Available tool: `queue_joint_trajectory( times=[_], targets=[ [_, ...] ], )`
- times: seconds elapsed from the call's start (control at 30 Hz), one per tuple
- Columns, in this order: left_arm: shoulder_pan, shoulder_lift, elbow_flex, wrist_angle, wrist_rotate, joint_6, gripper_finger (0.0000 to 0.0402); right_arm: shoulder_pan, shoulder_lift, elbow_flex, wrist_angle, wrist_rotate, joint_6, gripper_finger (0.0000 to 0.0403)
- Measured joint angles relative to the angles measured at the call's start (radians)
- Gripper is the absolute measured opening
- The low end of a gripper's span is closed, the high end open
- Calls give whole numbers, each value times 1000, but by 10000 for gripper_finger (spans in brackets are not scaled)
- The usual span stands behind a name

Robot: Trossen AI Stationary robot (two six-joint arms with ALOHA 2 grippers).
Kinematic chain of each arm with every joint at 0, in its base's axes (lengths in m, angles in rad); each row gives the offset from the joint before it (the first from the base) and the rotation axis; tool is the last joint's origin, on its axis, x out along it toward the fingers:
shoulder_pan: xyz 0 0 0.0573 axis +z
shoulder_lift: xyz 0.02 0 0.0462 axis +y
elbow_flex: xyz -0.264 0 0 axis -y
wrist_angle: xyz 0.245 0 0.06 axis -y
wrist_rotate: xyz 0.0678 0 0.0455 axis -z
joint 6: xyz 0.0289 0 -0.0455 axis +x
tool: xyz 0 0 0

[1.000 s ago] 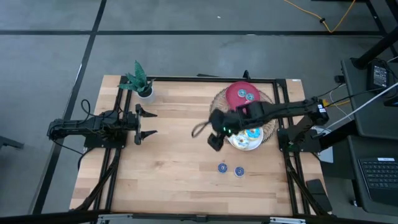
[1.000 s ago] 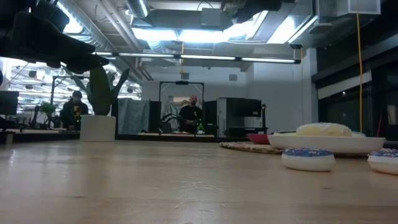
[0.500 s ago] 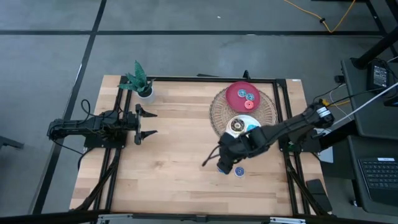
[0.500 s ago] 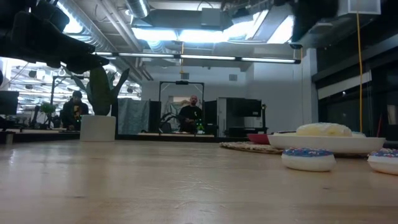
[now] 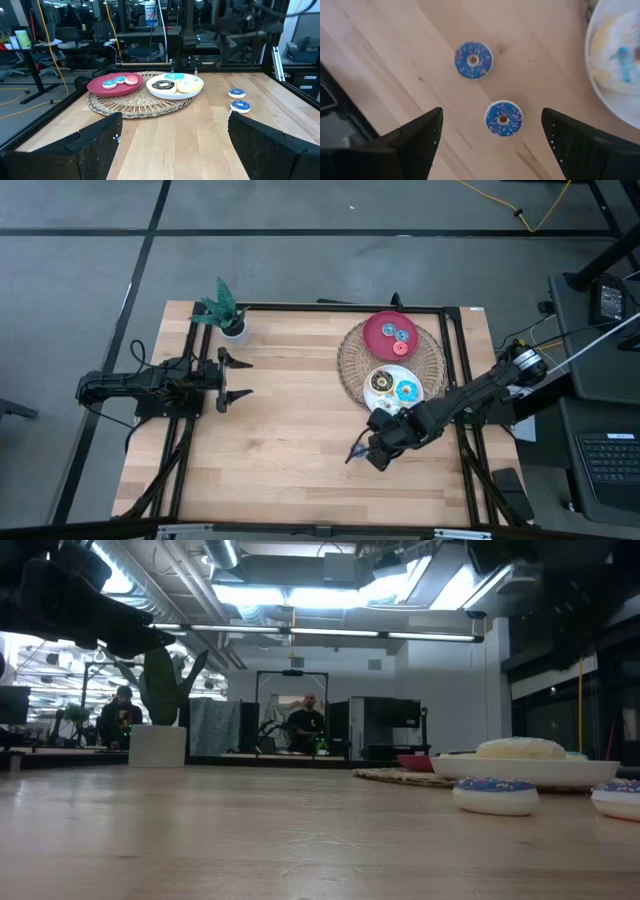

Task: Pick & Place donuts
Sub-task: Put the right small dark blue donut on the red plate

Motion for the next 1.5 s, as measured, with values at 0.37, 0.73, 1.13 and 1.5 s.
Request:
queue_joint_trajectory(
  times=[0.37,0.73,1.13,1.5],
  targets=[
    [0,0,0,0,0,0,353,43,0,-191,133,-27,1,339],
    [0,0,0,0,0,0,352,58,1,-289,227,-37,1,339],
    [0,0,0,0,0,0,354,61,1,-366,323,-37,-1,339],
    [0,0,0,0,0,0,354,61,20,-398,339,4,-4,339]
  ],
)
